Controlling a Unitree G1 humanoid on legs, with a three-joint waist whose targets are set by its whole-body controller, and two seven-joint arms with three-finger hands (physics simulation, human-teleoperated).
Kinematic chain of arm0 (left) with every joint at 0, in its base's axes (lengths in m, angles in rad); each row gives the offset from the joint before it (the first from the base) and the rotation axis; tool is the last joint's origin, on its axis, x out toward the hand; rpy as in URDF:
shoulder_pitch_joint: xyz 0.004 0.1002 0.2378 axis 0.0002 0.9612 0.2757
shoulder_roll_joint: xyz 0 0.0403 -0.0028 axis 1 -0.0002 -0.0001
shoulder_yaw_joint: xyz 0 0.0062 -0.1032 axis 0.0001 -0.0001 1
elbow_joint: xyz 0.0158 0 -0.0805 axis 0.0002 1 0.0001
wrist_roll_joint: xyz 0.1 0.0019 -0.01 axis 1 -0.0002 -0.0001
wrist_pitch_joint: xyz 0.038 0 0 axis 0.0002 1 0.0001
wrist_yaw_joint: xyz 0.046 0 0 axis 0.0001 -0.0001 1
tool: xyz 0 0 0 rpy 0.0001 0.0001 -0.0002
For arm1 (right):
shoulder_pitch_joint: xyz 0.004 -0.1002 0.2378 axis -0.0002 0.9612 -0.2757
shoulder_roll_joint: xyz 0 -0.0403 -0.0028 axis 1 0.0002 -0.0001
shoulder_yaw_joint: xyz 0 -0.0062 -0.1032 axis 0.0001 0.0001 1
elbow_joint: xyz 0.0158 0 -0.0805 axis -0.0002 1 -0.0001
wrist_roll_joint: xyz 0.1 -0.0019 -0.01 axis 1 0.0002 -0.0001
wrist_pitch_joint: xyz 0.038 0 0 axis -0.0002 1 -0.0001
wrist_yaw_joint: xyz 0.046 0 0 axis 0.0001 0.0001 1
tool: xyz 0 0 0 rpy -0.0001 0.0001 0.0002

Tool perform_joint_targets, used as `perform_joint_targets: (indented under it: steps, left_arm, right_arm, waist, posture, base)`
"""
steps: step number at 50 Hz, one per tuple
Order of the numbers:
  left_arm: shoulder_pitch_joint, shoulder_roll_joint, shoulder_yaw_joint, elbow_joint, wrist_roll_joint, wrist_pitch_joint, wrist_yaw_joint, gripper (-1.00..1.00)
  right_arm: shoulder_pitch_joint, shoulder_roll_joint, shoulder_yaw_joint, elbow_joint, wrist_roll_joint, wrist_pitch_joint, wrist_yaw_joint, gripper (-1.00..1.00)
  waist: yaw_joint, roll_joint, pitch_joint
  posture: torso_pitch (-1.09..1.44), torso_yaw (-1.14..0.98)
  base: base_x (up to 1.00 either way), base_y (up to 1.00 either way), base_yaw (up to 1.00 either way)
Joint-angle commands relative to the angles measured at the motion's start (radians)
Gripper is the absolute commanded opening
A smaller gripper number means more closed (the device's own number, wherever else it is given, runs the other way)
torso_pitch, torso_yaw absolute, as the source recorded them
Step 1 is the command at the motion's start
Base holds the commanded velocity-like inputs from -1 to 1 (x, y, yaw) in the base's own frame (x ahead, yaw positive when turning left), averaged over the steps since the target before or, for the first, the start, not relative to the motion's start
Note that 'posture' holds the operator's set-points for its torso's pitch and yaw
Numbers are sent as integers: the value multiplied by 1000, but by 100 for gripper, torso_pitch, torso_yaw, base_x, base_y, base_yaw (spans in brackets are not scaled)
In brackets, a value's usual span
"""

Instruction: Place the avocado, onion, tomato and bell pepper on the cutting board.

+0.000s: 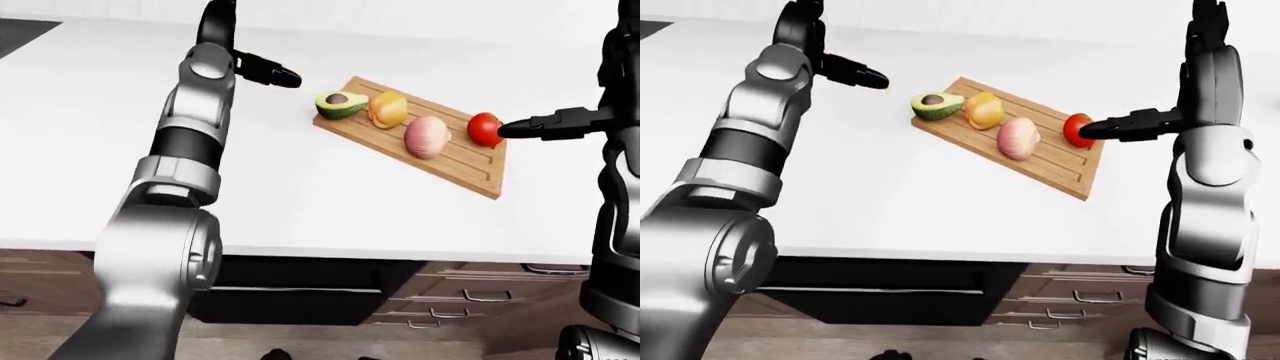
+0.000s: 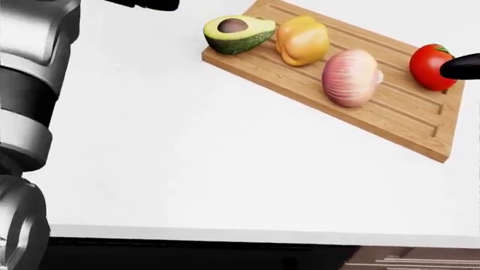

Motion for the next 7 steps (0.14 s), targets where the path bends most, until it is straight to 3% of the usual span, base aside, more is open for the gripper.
perform_joint_targets:
  steps: [1,7]
  left_arm:
    - [-3,23,3,-107,13,27,-15,100]
    - [192,83,20,-529,58,256,-94,100]
  right_arm:
    - [-28,-26,-23,-31,-4,-22,-9,100]
    - [-32,-30,-24,-47,0,-7,-6,100]
  waist:
    - [0,-3,-35]
    - [-7,10,-34]
  posture:
    - [28,0]
    - [28,0]
  base:
    - [0,0,0]
    - [0,0,0]
